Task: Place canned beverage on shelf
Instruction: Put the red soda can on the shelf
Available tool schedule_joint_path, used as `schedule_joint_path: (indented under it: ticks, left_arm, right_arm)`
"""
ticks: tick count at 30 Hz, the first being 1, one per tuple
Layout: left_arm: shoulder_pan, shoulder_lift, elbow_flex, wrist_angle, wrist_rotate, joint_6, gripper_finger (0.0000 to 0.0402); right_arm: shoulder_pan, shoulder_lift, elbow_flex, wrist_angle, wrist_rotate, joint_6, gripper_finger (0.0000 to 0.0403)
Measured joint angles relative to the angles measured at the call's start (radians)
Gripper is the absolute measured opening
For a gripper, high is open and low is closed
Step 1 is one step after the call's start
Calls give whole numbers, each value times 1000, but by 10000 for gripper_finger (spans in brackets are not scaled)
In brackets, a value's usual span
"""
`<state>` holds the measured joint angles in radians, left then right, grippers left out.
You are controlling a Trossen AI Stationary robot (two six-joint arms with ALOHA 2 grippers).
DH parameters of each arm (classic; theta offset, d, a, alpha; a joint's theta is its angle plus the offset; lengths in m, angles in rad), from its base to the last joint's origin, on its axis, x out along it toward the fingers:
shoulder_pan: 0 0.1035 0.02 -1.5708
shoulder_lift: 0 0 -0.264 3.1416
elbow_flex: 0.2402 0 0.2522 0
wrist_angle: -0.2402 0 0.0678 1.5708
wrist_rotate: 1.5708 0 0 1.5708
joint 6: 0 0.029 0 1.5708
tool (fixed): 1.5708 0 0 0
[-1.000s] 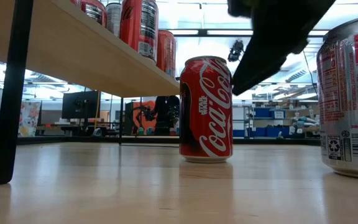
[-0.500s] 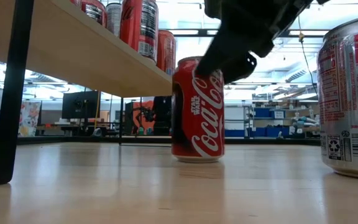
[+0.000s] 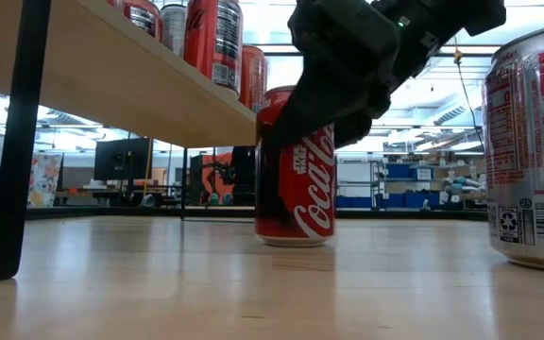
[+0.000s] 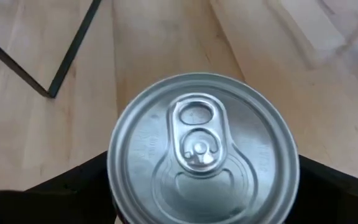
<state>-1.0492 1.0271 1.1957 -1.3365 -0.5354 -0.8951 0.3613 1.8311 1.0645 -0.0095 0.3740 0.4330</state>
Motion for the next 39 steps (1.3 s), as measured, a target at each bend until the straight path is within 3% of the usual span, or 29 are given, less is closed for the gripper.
schedule_joint_path:
  ticks: [8, 19, 24, 31, 36, 39]
  left_arm:
    - [0, 0, 0, 0, -1, 1, 400]
    - [0, 0, 0, 0, -1, 12, 400]
    - [0, 0, 0, 1, -2, 11, 400]
    - [0, 0, 0, 0, -1, 6, 400]
    - [0, 0, 0, 0, -2, 16, 400]
    - [0, 0, 0, 0, -2, 16, 400]
  right_arm:
    - [6, -3, 66, -67, 53, 81, 315]
    - [57, 41, 485, -530, 199, 163, 315]
    - [70, 145, 686, -611, 195, 134, 315]
    - [77, 286, 1018, -895, 208, 147, 314]
    - [72, 342, 1170, -944, 211, 124, 314]
    - [55, 342, 1189, -919, 232, 91, 314]
